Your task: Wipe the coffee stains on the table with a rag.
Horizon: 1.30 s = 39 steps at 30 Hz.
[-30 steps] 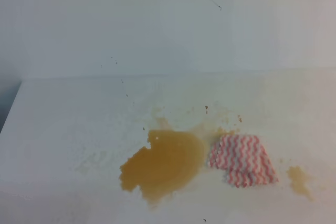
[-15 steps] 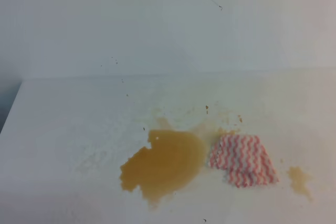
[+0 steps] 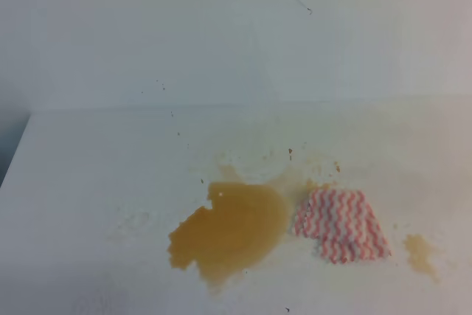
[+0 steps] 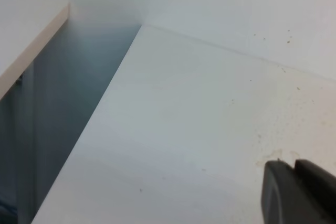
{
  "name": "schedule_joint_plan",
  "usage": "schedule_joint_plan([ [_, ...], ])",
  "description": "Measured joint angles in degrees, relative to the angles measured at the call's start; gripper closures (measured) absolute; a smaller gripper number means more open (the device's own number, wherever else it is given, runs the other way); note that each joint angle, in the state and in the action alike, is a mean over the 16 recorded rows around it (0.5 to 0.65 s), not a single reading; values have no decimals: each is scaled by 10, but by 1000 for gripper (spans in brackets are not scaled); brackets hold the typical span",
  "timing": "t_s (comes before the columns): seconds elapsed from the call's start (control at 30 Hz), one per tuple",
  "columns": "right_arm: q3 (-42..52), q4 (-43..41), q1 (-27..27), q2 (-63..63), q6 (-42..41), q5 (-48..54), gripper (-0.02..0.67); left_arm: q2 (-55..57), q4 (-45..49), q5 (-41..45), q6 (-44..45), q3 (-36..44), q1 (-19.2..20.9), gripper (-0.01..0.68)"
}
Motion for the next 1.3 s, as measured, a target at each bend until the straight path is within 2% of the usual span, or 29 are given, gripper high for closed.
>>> schedule_joint_plan([
  [0.2,-70,-104,10,79,63,57,650,0,0,0,0,0,0,676],
  [0.33,-98,-188,42,131,122,96,650,0,0,0,0,0,0,676],
  [0.6,-135,-385,175,253,262,155,650,0,0,0,0,0,0,676],
  [0.77,-157,-472,258,331,330,168,650,0,0,0,0,0,0,676],
  [0.9,-185,-501,298,387,358,169,648,0,0,0,0,0,0,676],
  [1.07,-233,-489,312,439,370,167,614,0,0,0,0,0,0,676],
  [1.17,-267,-474,313,463,372,168,554,0,0,0,0,0,0,676],
  [1.3,-312,-454,313,492,373,171,430,0,0,0,0,0,0,676],
])
